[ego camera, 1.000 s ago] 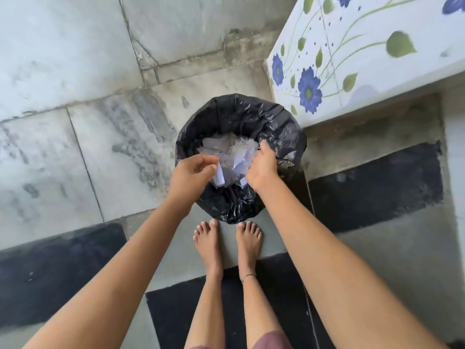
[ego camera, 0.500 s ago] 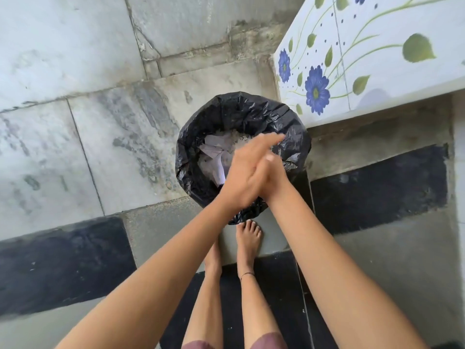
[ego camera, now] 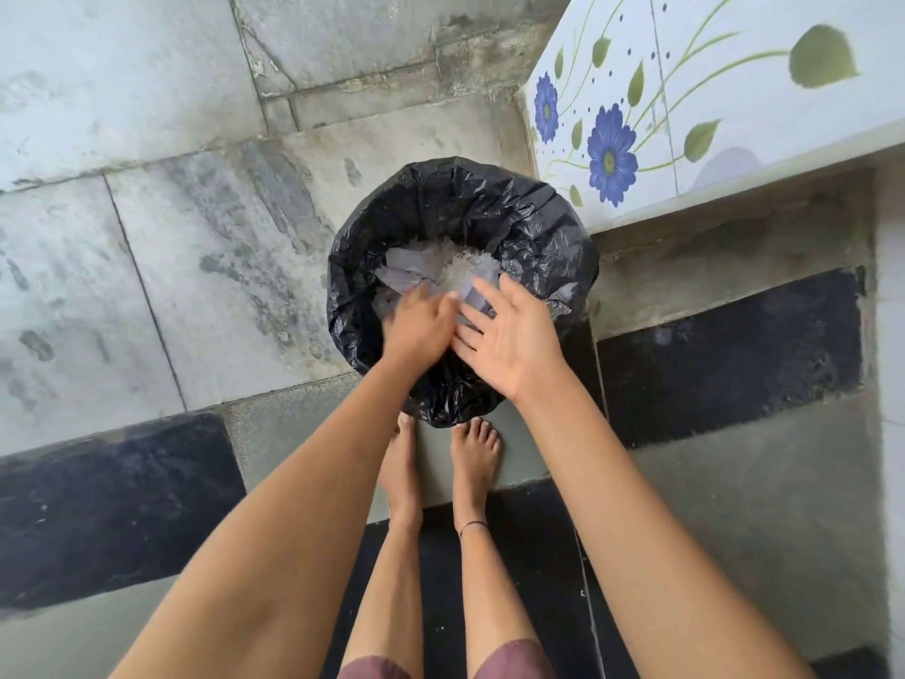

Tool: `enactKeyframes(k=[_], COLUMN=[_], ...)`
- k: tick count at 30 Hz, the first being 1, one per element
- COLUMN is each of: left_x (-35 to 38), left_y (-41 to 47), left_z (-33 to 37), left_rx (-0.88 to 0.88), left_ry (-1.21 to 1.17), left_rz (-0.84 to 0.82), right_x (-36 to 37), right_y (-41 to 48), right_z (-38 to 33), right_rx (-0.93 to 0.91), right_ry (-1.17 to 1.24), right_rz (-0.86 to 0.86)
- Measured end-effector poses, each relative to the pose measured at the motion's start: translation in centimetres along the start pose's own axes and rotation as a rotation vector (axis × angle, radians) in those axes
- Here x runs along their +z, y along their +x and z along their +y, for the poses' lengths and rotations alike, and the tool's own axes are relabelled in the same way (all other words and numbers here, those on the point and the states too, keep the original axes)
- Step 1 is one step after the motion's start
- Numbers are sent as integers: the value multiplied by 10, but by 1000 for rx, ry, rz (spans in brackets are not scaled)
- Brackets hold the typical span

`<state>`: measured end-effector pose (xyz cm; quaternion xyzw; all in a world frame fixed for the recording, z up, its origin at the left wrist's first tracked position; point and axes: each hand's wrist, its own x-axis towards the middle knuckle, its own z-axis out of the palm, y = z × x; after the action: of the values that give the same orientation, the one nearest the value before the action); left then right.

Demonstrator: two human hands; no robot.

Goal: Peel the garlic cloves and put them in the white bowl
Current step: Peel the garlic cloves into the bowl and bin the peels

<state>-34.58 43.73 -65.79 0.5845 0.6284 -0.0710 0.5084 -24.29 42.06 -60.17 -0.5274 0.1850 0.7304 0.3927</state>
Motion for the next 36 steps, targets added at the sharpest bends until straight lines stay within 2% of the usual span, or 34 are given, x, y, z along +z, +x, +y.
enactKeyframes(k=[1,3,6,8,10,15,18,23,26,31,36], left_x=[-8,-21,-35,-48,-67,-138,-174,-201,-199,-165,-96], left_y=[3,2,-22,-49,-82,-186,-268,-392,-461,-549,-620], left_z=[-5,-5,6,13,30,108,139,196,231,273,318], left_rx=[-42,-7,-28,-36,1,202,286,508,705,914,1066], left_ry=[2,-124,-188,-183,-148,-45,12,78,132,167,189], left_rz=[44,148,265,291,299,284,329,424,459,487,385], right_x=[-3,-10,-15,-19,-12,48,70,66,48,-3,-99], right_y=[-3,-6,-21,-34,-62,-183,-275,-423,-504,-614,-700], right_z=[2,5,5,6,1,-26,-13,4,16,33,58], right_rx=[-28,-181,-500,-580,-652,-926,-1084,-1312,-1421,-1667,-1719], right_ry=[-80,-316,-866,-1226,-1426,-1416,-1425,-1322,-1258,-1080,-985], right_rz=[19,141,309,324,374,331,335,469,550,699,959])
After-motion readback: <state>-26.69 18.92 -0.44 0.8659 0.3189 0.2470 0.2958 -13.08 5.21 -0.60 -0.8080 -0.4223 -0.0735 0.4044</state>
